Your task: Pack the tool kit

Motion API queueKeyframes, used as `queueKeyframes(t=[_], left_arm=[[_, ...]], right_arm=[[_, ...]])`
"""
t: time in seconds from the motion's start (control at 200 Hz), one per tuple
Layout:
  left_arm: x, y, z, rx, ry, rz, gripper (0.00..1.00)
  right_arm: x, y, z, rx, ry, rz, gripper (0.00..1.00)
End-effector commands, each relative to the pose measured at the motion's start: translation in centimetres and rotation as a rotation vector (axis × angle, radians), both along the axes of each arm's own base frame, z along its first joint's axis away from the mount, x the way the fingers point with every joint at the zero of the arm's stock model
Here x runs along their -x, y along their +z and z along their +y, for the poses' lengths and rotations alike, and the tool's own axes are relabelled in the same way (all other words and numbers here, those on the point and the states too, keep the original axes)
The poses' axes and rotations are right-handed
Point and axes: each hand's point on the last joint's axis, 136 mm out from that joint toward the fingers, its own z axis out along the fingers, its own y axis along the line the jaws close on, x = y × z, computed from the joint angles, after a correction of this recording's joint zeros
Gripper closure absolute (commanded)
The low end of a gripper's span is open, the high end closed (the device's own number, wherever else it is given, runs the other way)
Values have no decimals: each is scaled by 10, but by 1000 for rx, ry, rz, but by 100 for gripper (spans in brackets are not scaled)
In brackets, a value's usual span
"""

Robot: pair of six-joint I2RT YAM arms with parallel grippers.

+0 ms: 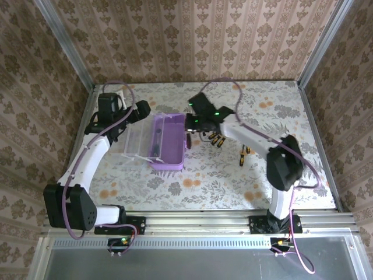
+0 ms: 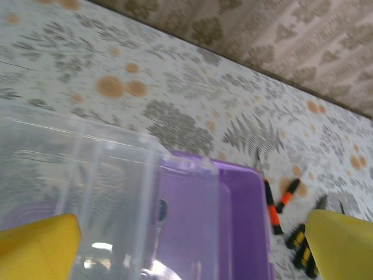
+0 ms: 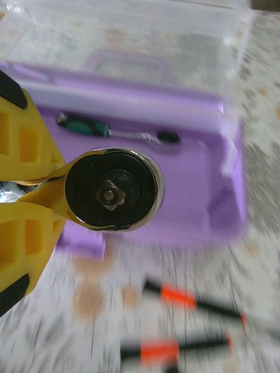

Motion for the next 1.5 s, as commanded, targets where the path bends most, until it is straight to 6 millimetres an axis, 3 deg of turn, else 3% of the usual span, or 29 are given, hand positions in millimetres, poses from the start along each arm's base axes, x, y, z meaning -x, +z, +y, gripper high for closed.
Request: queueKeyframes(t=[0.0,0.155,0.345,0.475,0.58,0.765,0.845,0.96,1.02,1.105,1.23,1.36,1.425,1.495], left_arm=[[0,5,22,-7,79,4,0],[-1,7,25,19,86,1,0],[-1,9,23,34,74,-1,0],[-1,10,22,45,72,-3,0],[-2,10,21,61,67,1,0],[-1,11,20,70,62,5,0],[-1,12,20,69,61,2,0],[0,13,15,90,42,0,0],[1,14,10,106,24,-4,0],[2,15,-2,115,-10,-5,0],[10,11,-37,126,-111,10,0],[26,1,-90,125,-265,36,0],[38,-4,-117,127,-350,49,0],[49,-8,-140,117,-423,57,0]], right_arm=[[-7,-19,40,-33,6,39,100],[-16,-54,73,-82,-2,111,100],[-24,-84,80,-64,-38,159,100],[-25,-92,82,-61,-46,177,85],[-25,-84,85,-77,-35,172,73],[-25,-59,85,-93,-25,138,68],[-24,-43,84,-108,-13,116,68],[-20,-3,73,-118,16,39,68],[-19,18,56,-88,17,-15,68],[-20,32,14,-2,-18,-75,68],[-14,-1,-74,152,-113,-1,68],[9,-46,-157,272,-208,108,67],[25,-65,-185,312,-237,160,63],[41,-83,-201,333,-250,217,60]])
